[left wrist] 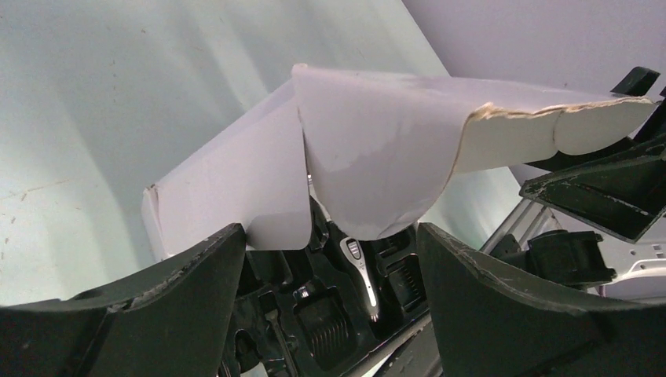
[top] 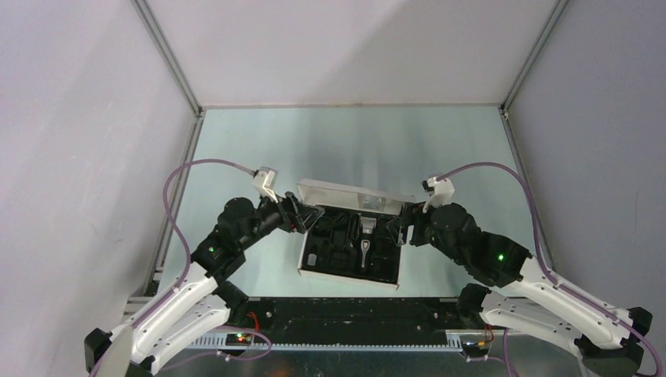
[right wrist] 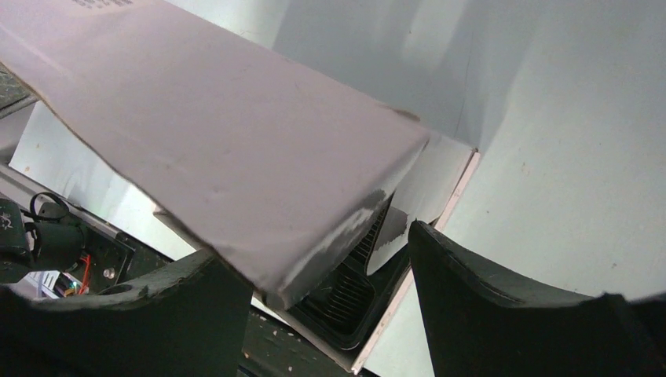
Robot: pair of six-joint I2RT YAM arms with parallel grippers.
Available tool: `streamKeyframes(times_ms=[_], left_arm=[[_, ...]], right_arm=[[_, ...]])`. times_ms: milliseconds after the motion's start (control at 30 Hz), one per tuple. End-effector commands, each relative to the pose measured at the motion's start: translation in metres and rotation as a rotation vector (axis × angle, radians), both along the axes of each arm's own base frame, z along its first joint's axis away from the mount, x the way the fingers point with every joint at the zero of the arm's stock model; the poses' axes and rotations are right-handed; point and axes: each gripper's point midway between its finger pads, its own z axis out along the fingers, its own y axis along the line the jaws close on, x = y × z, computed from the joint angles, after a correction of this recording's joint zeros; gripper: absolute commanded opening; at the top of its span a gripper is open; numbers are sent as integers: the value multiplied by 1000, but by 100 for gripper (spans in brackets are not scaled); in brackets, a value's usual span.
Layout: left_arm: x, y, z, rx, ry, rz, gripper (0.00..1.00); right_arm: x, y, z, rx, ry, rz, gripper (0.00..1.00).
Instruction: Sort the hair-cutting tools
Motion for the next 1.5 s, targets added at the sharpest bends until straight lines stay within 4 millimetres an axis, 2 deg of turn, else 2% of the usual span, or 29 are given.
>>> streamKeyframes(times_ms=[0,167,367,567,800,933,967,1000,1033,1067,1167,1200,1267,1367,1467], left_arm=[[-8,-12,17,-102,6,-47,85],[-10,-16,27,-156,9,-56,85],[-12,-14,18,-164,41,-39,85],[-19,9,0,-91,54,36,89],[-45,30,-11,-25,70,25,92],[-63,39,2,-40,40,2,93],[-69,43,11,-47,17,-3,93],[-72,45,16,-50,4,-7,93],[-76,49,27,-58,-24,-9,93],[-79,51,32,-61,-36,-11,94],[-84,57,59,-73,-92,-9,94],[-85,60,70,-82,-110,1,95],[-79,63,79,-84,-113,41,95],[-60,65,72,-37,-32,121,95],[-39,64,54,25,66,200,95]], right_arm=[[-1,1,6,57,-2,-20,73],[-2,0,4,55,9,-27,74],[-4,-1,-1,55,22,-27,75],[-16,-3,-5,69,54,-6,77],[-42,-15,-5,118,113,38,84],[-63,-26,1,171,154,77,87],[-69,-28,10,197,150,98,88],[-74,-32,9,186,162,105,89],[-80,-35,19,207,154,125,89],[-86,-39,18,195,162,151,90],[-95,-50,37,204,134,175,91],[-92,-53,41,206,120,150,91],[-85,-59,54,227,92,99,92],[-76,-53,69,254,64,79,93],[-61,-42,58,198,108,30,93]])
